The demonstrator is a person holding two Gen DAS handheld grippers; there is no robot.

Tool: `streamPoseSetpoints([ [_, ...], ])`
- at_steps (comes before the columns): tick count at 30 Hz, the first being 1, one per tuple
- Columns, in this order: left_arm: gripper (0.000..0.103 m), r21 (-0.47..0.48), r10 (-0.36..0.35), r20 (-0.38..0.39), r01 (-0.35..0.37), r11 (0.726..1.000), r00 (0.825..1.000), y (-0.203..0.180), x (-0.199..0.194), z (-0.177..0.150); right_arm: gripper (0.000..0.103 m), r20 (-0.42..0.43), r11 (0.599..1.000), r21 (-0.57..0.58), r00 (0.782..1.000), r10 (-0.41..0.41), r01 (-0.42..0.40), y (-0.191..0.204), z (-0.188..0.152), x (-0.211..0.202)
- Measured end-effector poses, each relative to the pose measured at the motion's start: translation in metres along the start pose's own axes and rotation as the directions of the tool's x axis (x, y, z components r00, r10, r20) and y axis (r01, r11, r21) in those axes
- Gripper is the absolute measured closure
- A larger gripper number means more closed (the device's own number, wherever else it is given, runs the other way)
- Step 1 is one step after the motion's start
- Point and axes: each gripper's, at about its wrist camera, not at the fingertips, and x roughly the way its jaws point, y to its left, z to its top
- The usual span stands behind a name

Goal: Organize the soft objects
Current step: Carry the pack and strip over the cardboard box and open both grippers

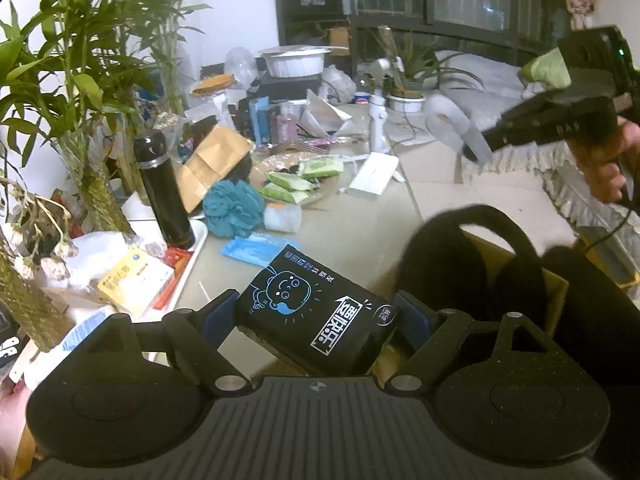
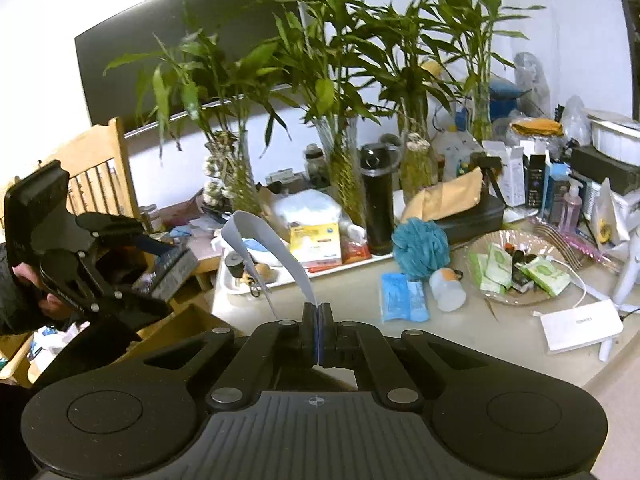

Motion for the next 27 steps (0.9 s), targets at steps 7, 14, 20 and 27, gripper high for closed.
streamPoseSetpoints([
  [7,0.015,0.012,-0.085,0.003,0.085,0.996,0.996,-0.021,-0.011,-0.013,0.100,0.004,1.000,-0.016,1.000,0.008,-0.008,0.018,-0.005,-0.013],
  [14,0.014,0.016,-0.074,0.068,0.073,0.997,0.995,-0.033,-0.022,-0.013,0.100,-0.008,1.000,-0.013,1.000,0.018,-0.019,0.028,-0.013,-0.017],
  [20,0.014,-0.050,0.016,0.062,-0.013,0.999,0.998,-0.036,-0.036,-0.015,0.100,-0.006,0.999,-0.016,0.999,0.031,-0.031,0.038,-0.015,-0.020],
  [27,0.014,-0.221,0.099,0.036,-0.089,0.971,0.994,-0.026,-0.059,-0.030,0.100,-0.007,0.998,-0.025,0.998,0.054,-0.055,0.052,-0.015,-0.017],
])
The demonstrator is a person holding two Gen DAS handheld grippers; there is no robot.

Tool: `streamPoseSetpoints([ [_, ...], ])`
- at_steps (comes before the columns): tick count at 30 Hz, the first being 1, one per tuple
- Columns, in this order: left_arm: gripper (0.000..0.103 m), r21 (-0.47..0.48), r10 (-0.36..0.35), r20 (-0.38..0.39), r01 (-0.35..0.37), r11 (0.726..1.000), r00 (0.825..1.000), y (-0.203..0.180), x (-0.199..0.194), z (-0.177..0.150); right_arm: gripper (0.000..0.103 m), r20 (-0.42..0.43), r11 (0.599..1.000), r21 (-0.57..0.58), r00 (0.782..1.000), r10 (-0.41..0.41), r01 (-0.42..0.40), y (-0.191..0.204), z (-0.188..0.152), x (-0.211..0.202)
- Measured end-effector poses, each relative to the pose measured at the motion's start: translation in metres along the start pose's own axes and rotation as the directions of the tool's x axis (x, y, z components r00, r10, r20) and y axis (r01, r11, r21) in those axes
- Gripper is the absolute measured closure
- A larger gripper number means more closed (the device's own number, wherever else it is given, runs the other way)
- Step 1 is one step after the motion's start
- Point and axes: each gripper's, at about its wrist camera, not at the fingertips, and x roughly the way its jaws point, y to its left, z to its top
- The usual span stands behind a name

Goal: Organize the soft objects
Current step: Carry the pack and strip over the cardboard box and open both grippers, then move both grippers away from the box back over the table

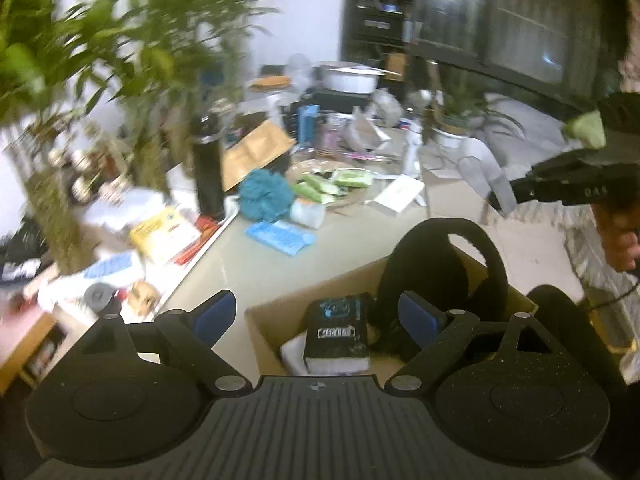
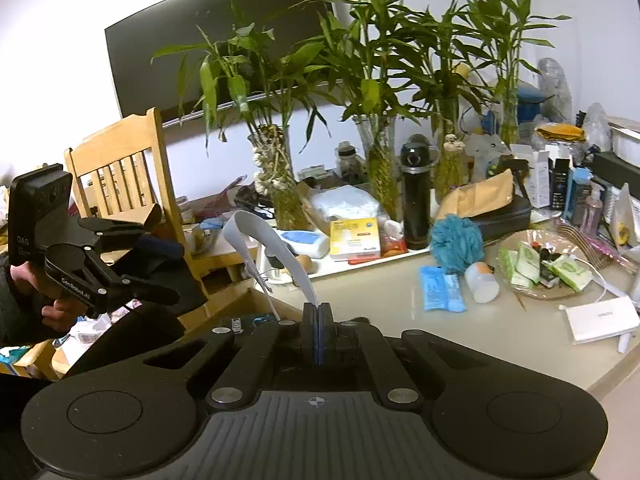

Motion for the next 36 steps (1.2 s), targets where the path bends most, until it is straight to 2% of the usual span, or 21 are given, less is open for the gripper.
streamPoseSetpoints([
  [7,0.014,-0.056,0.066,-0.013,-0.067,0.996,0.998,0.006,-0.016,-0.015,0.100,-0.008,0.999,-0.029,1.000,0.026,-0.027,0.016,0.008,0.015],
  [13,0.014,-0.073,0.069,-0.019,-0.070,0.995,0.997,0.007,-0.022,-0.022,0.098,-0.035,0.998,-0.060,0.999,0.018,-0.021,0.026,0.013,0.033],
  [15,0.014,-0.071,0.074,-0.021,-0.075,0.995,0.997,0.006,-0.023,-0.023,0.078,-0.088,0.996,-0.084,0.996,-0.021,0.014,0.028,0.011,0.044],
  [17,0.014,-0.071,0.081,-0.024,-0.083,0.994,0.996,0.004,-0.022,-0.023,0.028,-0.099,0.992,-0.114,0.993,-0.063,0.052,0.032,0.005,0.049],
  [19,0.014,-0.073,0.081,-0.021,-0.082,0.994,0.996,0.003,-0.022,-0.023,0.009,-0.076,0.990,-0.128,0.995,-0.069,0.059,0.035,0.003,0.047],
  [20,0.014,-0.075,0.080,-0.019,-0.082,0.994,0.997,0.003,-0.023,-0.022,0.005,-0.067,0.990,-0.131,0.996,-0.064,0.055,0.036,0.003,0.045],
  [23,0.014,-0.076,0.079,-0.013,-0.080,0.994,0.997,0.002,-0.023,-0.021,0.000,-0.058,0.989,-0.134,0.996,-0.072,0.064,0.037,0.002,0.040],
  [36,0.014,-0.063,0.105,-0.018,-0.106,0.992,0.994,-0.004,-0.016,-0.012,0.000,-0.045,0.988,-0.063,0.988,-0.147,0.144,0.024,-0.004,0.031],
])
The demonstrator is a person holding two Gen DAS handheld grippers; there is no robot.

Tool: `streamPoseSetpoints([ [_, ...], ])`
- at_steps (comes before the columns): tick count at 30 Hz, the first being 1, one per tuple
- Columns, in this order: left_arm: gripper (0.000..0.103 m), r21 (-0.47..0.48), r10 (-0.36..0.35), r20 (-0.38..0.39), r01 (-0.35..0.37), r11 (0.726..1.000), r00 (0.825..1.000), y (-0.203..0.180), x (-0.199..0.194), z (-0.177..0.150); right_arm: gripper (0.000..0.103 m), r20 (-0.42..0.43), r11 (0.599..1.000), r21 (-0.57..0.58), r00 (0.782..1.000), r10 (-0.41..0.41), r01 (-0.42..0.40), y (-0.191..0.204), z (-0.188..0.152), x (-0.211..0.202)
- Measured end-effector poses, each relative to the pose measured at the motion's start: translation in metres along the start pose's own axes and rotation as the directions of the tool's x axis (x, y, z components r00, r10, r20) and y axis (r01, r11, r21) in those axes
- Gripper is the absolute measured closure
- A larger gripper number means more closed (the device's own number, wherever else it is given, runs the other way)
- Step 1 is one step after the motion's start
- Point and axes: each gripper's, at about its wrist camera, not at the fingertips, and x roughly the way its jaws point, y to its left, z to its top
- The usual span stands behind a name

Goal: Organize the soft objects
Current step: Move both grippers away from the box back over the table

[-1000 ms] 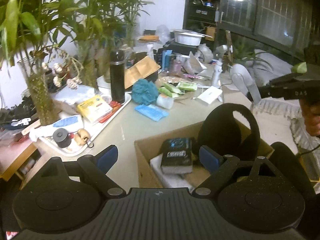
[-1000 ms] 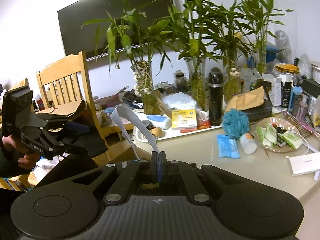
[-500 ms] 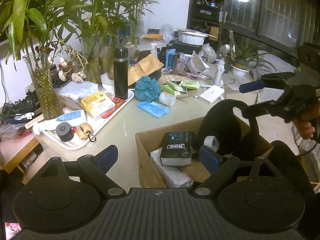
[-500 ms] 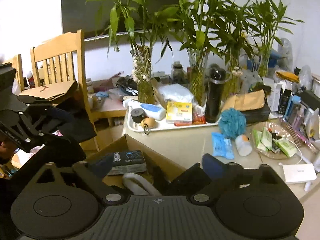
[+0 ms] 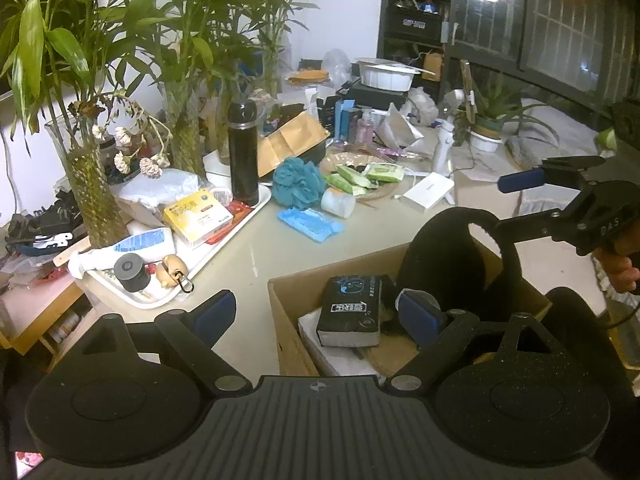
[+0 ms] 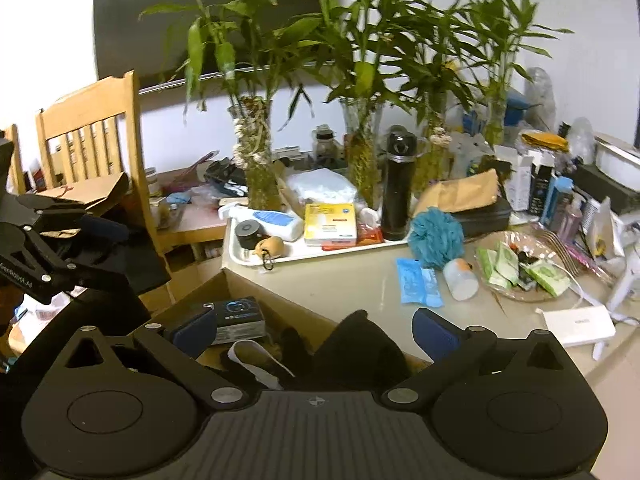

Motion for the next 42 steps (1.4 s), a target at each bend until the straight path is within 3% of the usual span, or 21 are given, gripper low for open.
streamPoseSetpoints([
  [7,0.014,-0.045,0.073,-0.019,-0.074,0.996,0.997,-0.002,0.005,0.012,0.000,-0.047,0.988,0.063,0.990,-0.136,0.139,0.002,-0.001,-0.001],
  [12,0.014,-0.049,0.164,-0.029,-0.165,0.985,0.986,-0.005,0.010,0.019,0.000,-0.125,0.947,0.063,0.944,-0.306,0.315,0.008,-0.001,0.004],
  [16,0.014,-0.058,0.214,-0.056,-0.218,0.974,0.975,-0.001,0.017,0.019,0.000,-0.145,0.930,0.043,0.923,-0.355,0.365,0.010,-0.005,0.003],
  [34,0.014,-0.061,0.215,-0.078,-0.220,0.974,0.974,0.004,0.020,0.018,0.000,-0.144,0.934,0.092,0.933,-0.331,0.345,0.004,-0.007,0.003],
  [42,0.014,-0.064,0.117,-0.056,-0.121,0.991,0.992,0.001,0.019,0.016,0.000,-0.076,0.946,0.261,0.981,-0.177,0.191,-0.015,-0.013,-0.007],
])
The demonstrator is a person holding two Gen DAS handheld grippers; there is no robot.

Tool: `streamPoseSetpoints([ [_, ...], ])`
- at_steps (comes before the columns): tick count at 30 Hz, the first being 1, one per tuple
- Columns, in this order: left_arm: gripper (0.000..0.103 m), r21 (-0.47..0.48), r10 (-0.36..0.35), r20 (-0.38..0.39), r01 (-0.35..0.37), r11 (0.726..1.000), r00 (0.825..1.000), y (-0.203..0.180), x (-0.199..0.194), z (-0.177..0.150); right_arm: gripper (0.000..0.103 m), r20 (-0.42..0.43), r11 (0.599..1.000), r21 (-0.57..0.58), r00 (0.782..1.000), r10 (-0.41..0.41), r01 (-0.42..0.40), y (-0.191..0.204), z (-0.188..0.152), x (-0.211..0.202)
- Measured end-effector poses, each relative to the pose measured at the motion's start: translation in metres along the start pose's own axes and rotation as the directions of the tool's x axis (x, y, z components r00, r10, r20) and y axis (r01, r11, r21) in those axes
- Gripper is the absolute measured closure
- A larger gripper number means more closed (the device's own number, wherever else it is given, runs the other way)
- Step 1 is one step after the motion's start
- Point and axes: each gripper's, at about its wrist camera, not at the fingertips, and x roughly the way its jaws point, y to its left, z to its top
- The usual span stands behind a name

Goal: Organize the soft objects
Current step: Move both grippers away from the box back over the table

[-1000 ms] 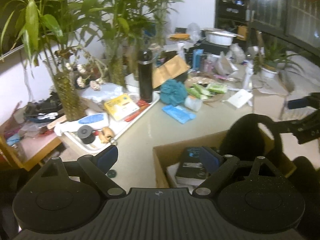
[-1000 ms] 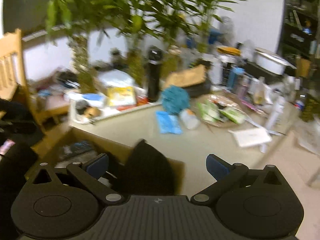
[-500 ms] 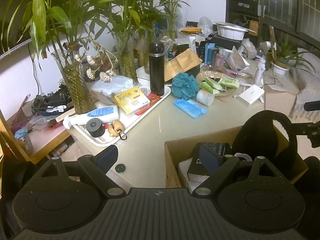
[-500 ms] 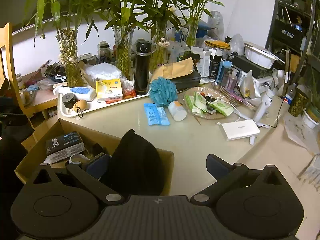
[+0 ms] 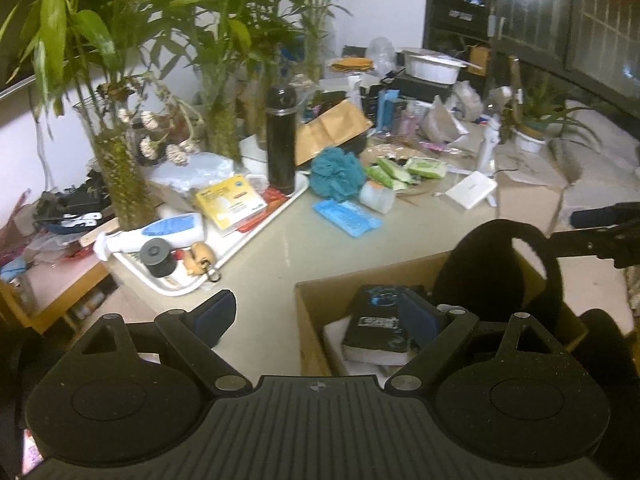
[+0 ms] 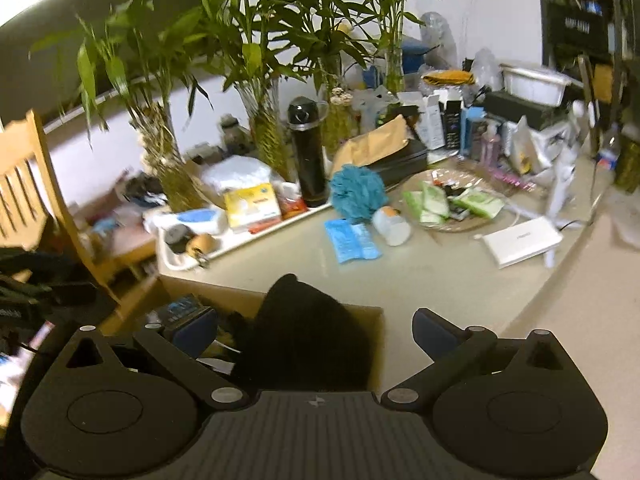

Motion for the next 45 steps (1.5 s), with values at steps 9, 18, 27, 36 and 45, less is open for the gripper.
streamPoseSetpoints([
  [9,0.014,0.022,-0.062,0.041,0.062,0.998,0.997,-0.007,0.000,0.003,0.000,0.025,0.998,0.035,0.999,0.047,-0.048,-0.011,-0.003,-0.002],
  [18,0.014,0.049,-0.073,0.050,0.071,0.996,0.996,-0.007,0.011,0.009,0.000,0.041,0.998,0.056,0.999,0.022,-0.024,-0.022,0.001,0.005],
  [27,0.014,0.070,-0.064,0.050,0.061,0.996,0.997,-0.001,0.028,0.016,0.000,0.038,0.999,0.048,0.999,-0.018,0.017,-0.038,0.003,0.023],
  [36,0.014,0.070,-0.051,0.028,0.049,0.996,0.998,0.012,0.058,0.023,0.000,0.039,0.997,0.069,0.998,-0.039,0.036,-0.061,0.010,0.045],
  [45,0.014,0.083,-0.050,0.014,0.049,0.995,0.999,0.019,0.087,0.034,0.000,0.043,0.993,0.098,0.996,-0.075,0.070,-0.086,0.020,0.070],
])
